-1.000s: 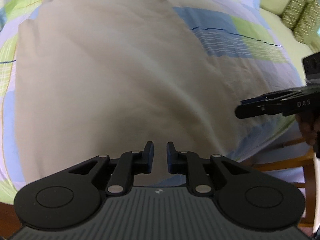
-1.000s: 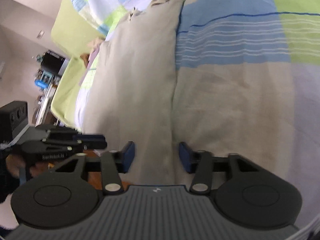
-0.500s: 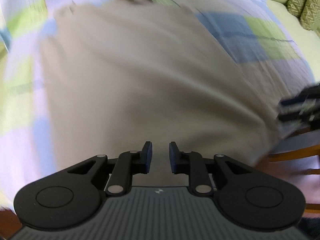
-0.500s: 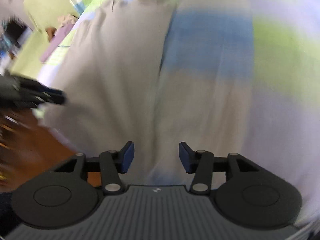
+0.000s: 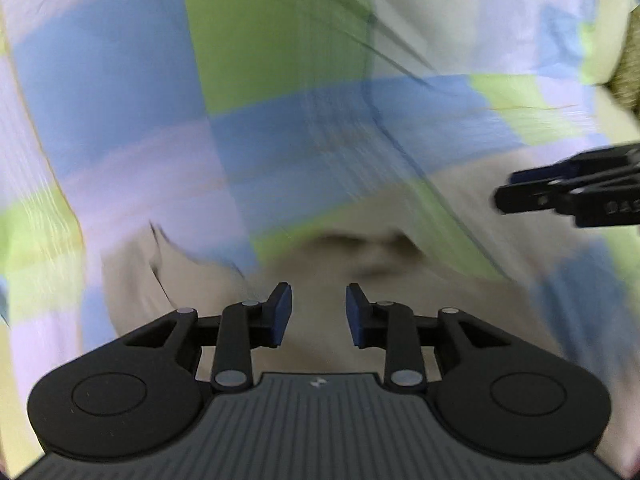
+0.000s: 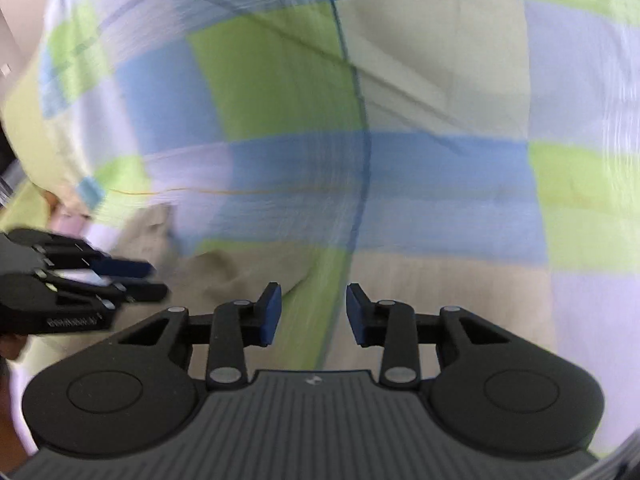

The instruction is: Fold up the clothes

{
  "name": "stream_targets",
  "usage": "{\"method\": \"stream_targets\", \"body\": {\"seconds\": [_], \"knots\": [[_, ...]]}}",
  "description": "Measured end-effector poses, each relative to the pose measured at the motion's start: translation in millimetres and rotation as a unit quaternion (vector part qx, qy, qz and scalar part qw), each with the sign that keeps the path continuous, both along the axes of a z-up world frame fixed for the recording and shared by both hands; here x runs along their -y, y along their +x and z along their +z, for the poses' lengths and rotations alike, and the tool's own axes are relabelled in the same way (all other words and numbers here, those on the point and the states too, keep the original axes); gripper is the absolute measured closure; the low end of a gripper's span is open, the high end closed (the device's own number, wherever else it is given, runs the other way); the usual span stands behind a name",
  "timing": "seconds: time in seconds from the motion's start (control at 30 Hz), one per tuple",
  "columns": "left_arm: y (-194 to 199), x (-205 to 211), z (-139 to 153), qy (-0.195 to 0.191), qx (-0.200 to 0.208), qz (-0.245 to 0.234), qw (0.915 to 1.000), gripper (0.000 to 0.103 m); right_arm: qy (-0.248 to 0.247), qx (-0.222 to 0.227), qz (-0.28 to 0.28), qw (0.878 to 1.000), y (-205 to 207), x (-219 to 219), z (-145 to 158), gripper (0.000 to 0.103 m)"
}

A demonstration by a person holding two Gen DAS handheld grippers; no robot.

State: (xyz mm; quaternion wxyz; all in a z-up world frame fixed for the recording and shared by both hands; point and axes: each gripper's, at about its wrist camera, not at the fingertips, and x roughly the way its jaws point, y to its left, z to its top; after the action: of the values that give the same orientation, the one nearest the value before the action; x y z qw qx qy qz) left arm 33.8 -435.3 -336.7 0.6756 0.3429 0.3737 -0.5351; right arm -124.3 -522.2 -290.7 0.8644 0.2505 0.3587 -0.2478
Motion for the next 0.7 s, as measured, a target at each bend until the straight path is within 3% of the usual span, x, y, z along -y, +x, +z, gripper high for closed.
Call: {"method": "stream_targets", "body": {"seconds": [0.13,0.27,0.37,0.5,0.57,0.7], "knots": [[-3,21,-18,0.02,-0.003,-0.058,0.9981,0.068,-0.002,-0.024,0.045,0.999,11,20,-20,0.071],[-6,43,-30,0.009,0.033,-0.09,0.9954,0.068,0.008,-0.038,0.066,0.997,15,28,-38,0.071],[16,65,-28,-0.025,0.021,-0.043,0.9985,0.064,0.014,-0.031,0.075,0.997,18,41,-44,0.069],[69,83,-20,-0.055,-0.005,0.073,0.9958,0.069,-0.001,-0.023,0.104,0.994,25,51,-44,0.065],[87,87,-22,-0.041,-0.023,0.093,0.9946,0.069,-0.007,-0.024,0.122,0.992,35,55,-45,0.065],[93,69,-5,-0.054,-0.008,0.097,0.9938,0.065,-0.002,-0.004,0.133,0.991,48,58,-39,0.063]]}}
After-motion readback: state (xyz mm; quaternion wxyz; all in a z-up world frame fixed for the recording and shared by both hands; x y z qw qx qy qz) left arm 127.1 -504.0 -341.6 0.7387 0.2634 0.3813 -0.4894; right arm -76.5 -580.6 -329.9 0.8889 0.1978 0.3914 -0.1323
